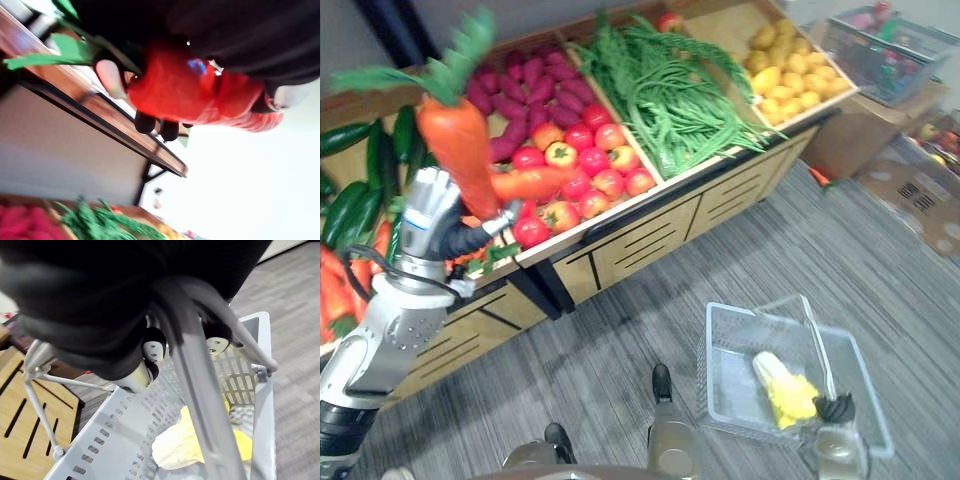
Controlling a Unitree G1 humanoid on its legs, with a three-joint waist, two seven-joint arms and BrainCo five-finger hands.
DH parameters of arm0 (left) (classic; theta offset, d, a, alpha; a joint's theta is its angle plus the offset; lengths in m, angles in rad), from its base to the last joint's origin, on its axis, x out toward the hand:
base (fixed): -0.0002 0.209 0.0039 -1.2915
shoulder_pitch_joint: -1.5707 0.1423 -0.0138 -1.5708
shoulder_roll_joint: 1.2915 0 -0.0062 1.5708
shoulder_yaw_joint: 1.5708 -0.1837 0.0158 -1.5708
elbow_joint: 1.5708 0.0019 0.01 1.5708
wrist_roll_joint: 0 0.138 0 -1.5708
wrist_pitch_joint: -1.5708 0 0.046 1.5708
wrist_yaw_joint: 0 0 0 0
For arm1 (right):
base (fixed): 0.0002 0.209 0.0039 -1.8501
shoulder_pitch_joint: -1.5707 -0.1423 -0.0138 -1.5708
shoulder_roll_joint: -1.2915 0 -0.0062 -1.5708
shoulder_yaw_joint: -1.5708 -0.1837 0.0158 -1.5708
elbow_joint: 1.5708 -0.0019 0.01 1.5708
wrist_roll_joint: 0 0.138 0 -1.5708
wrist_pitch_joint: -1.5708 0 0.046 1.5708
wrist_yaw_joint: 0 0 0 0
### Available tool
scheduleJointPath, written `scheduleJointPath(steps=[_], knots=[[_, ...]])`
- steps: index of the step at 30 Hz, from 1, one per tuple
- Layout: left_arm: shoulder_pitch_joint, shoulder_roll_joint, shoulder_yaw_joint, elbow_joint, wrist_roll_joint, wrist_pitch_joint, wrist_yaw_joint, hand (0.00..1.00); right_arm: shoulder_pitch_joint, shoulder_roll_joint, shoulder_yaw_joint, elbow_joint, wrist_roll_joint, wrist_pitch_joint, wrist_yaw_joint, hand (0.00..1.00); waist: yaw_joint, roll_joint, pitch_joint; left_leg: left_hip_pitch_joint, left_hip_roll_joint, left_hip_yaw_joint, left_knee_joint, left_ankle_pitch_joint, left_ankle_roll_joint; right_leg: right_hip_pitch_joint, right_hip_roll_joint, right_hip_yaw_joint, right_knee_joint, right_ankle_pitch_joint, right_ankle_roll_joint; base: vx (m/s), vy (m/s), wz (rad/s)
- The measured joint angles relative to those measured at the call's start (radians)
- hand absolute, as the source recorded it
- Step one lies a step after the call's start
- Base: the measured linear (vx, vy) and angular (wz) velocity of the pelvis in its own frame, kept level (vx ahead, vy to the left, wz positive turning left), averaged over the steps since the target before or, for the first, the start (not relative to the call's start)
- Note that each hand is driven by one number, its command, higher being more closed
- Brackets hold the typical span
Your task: Pick vegetable in the basket
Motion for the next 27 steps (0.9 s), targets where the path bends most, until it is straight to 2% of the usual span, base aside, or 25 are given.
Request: scheduleJointPath(steps=[2,4,11,13,19,24,27], knots=[[0.0,0.031,-0.048,0.001,-0.002,-0.028,-0.029,1.0,0.001,-0.051,0.048,-0.05,-0.015,-0.014,0.013,1.0,-0.016,0.002,-0.007,0.025,0.001,0.045,0.016,-0.022,-0.006,0.0,0.011,0.047,0.0,0.002,0.006,0.0,0.027,-0.76],[-0.001,0.063,-0.11,0.015,-0.006,-0.054,-0.064,1.0,0.002,-0.103,0.134,-0.116,-0.015,-0.034,0.026,1.0,-0.024,0.004,-0.014,0.049,0.024,0.115,0.059,-0.058,-0.006,0.001,0.033,0.109,0.001,0.005,0.011,0.01,0.015,-0.84],[-0.096,0.069,-0.341,0.08,-0.06,-0.085,-0.159,1.0,0.005,-0.24,0.349,-0.329,-0.049,-0.089,0.117,1.0,-0.05,0.024,-0.031,0.112,0.102,0.279,0.198,-0.174,-0.026,0.002,0.102,0.241,0.017,0.018,0.015,0.0,0.029,-0.7],[-0.15,0.069,-0.401,0.081,-0.061,-0.087,-0.174,1.0,0.018,-0.264,0.373,-0.389,-0.053,-0.107,0.134,1.0,-0.046,0.025,-0.032,0.131,0.108,0.316,0.207,-0.182,-0.029,0.002,0.114,0.266,0.02,0.019,0.017,0.03,0.045,-0.48],[-0.259,0.059,-0.586,0.088,-0.118,-0.117,-0.225,1.0,0.057,-0.387,0.457,-0.593,-0.052,-0.162,0.181,1.0,-0.049,0.078,-0.07,0.172,0.135,0.4,0.221,-0.199,-0.052,-0.001,0.151,0.298,0.024,0.019,0.016,0.05,0.019,-0.29],[-0.3,0.06,-0.701,0.123,-0.137,-0.138,-0.274,1.0,0.046,-0.474,0.487,-0.7,-0.049,-0.191,0.184,1.0,-0.051,0.088,-0.092,0.206,0.143,0.474,0.228,-0.209,-0.07,-0.018,0.183,0.345,0.044,0.015,0.013,0.02,-0.005,-0.35],[-0.322,0.06,-0.755,0.132,-0.145,-0.149,-0.301,1.0,0.031,-0.519,0.525,-0.734,-0.049,-0.198,0.184,1.0,-0.068,0.091,-0.112,0.209,0.156,0.492,0.243,-0.214,-0.078,-0.023,0.196,0.355,0.044,0.016,0.012,0.03,-0.01,-0.23]])
